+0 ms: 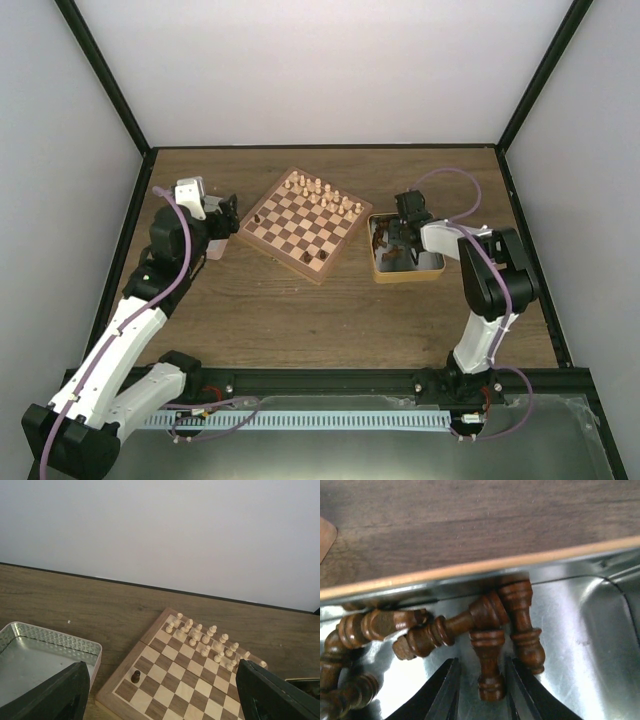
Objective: Set up the chess pieces on the board
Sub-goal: Pick up the chess piece from the storage box.
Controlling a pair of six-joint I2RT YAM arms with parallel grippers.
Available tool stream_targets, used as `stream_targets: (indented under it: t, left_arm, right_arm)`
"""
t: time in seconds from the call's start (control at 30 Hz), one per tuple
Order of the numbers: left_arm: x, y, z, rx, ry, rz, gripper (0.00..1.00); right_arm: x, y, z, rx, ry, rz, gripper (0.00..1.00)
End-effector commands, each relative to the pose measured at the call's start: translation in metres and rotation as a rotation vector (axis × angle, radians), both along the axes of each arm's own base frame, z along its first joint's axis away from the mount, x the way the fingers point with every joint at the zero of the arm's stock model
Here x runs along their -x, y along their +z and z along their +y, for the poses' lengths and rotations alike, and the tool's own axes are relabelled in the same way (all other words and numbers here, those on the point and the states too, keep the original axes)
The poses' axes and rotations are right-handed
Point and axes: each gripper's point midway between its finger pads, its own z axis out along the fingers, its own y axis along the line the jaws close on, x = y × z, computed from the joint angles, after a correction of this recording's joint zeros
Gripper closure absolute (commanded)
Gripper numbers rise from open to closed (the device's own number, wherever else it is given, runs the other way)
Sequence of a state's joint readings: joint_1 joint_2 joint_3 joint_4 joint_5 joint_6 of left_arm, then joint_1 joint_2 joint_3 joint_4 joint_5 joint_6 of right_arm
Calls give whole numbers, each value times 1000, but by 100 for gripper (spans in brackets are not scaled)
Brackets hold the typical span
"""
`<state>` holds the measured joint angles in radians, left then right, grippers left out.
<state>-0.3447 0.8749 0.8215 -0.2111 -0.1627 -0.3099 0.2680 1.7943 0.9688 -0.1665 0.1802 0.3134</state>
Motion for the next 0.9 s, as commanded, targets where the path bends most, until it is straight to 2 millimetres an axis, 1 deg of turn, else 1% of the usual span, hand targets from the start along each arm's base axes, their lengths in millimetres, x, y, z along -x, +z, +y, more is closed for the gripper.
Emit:
stream_targets:
  t: [0.0,0.07,0.13,0.2,0.3,0.37,0.43,0.5,0.57,0.63,0.7,0.77,0.8,0.87]
  left_arm:
    - [-1,2,0,7,-2,-16,18]
    - [-1,2,0,7,-2,-15,18]
    - [-1,1,0,7,-1,-15,18]
    - [-1,2,0,7,-3,-16,18]
    - [-1,1,0,8,-3,-14,18]
    - [-1,1,-1,10,-8,-13,18]
    - [-2,0,-3,11,-18,-10,18]
    - [-2,0,-6,15,-34,-10,18]
    - [-2,-1,-13,21,-66,-7,18]
    - [-3,-1,-20,30,-106,-5,18]
    - [-3,-2,-30,40,-161,-1,18]
    - [-1,-3,-42,55,-229,7,18]
    - [0,-3,-50,65,-270,13,18]
    - [3,-2,-67,99,-368,35,18]
  right_arm:
    - [-14,3,-9,46,-29,-25,72]
    - [-16,2,-10,53,-30,-26,72]
    - [-17,1,-10,56,-30,-22,76]
    - [-17,2,-9,50,-33,-23,82]
    - [-14,10,-4,16,-22,-25,95]
    - [-10,22,0,-21,-16,-35,97]
    - [-3,37,6,-68,-1,-42,98]
    - [6,55,12,-127,20,-71,97]
    - [13,75,18,-176,39,-110,97]
    - [20,89,21,-213,49,-138,97]
    - [26,102,24,-247,63,-163,96]
    - [30,110,32,-283,103,-172,96]
    - [33,118,38,-308,142,-185,96]
    - [42,132,57,-377,261,-210,96]
